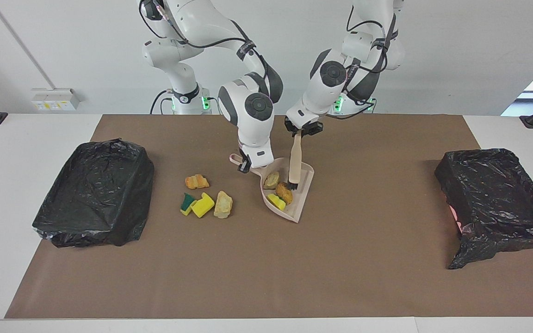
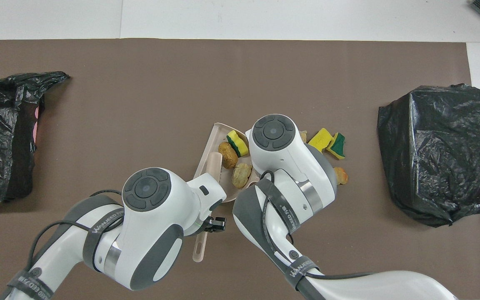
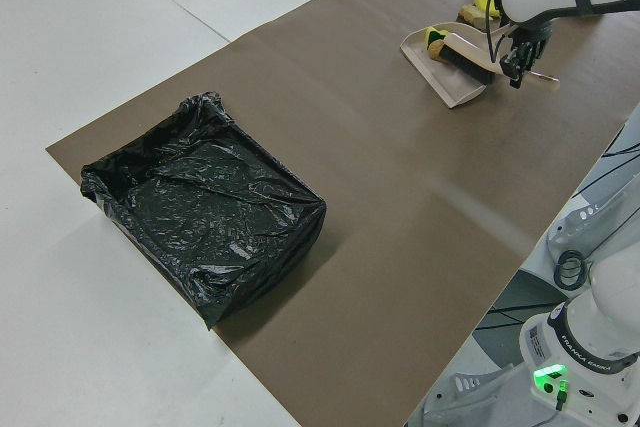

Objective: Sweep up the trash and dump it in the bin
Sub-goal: 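Carry the dustpan to the black bag with the right gripper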

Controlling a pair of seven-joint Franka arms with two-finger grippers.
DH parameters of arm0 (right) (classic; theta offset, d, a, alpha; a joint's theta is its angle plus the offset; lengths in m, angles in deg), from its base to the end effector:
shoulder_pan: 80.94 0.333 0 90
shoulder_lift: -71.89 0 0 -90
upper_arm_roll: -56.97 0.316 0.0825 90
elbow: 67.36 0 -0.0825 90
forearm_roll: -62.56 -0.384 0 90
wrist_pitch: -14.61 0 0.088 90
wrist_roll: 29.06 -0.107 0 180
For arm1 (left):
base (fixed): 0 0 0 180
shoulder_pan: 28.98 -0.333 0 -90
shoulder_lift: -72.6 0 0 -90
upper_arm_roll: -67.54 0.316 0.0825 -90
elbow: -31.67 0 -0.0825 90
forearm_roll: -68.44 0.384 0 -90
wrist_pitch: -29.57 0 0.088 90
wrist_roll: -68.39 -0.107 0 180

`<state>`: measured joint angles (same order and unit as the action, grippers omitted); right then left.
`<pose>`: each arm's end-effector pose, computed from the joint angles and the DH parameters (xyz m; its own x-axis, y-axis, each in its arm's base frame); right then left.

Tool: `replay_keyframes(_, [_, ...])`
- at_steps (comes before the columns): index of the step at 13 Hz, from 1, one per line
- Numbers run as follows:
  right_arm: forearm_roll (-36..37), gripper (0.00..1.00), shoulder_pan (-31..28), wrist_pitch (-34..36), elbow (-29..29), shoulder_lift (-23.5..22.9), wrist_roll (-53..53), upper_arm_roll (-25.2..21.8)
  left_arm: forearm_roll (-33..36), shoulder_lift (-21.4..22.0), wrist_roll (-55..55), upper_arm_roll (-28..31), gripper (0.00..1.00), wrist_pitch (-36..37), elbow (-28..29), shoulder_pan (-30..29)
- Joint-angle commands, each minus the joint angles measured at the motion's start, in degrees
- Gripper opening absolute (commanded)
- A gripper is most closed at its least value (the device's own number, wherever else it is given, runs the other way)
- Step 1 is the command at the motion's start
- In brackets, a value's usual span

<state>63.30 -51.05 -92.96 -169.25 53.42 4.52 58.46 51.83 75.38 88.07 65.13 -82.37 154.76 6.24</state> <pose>0.5248 0.3177 0.3599 0.4013 0.8969 -0.1859 0.8967 -0.4260 -0.1200 0.3947 -0.3284 0.4137 0.9522 -0.1989 -0.2320 -0.1598 -0.9712 0.1770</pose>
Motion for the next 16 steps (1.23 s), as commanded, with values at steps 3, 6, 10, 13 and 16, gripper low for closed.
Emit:
replay_keyframes(3, [-1.09,0.0,-0.1,-0.8,-1.57,1.16,-0.08,0.01,6.74,6.27,4.28,-0.05,0.0,8.13,-0.75,-1.38])
replay_keyframes(6, [-1.09,0.0,-1.5,-0.1,-0.86,3.16,-0.62,-0.17,9.23,9.34,12.3,-1.36,0.0,7.88,2.75,-0.06])
replay_keyframes(10, [-1.09,0.0,-6.77,4.28,-0.51,7.56,1.4,-0.17,9.24,16.46,21.96,-5.49,0.0,1.47,12.33,0.64])
replay_keyframes(13, [-1.18,0.0,-13.61,9.9,1.5,10.64,7.26,-0.34,9.15,15.77,28.63,-5.59,0.0,-2.99,15.67,7.04])
replay_keyframes(16, [-1.27,0.0,-23.01,15.89,4.23,13.71,19.81,-0.43,8.63,15.86,34.18,-5.67,0.0,-7.58,18.76,12.94])
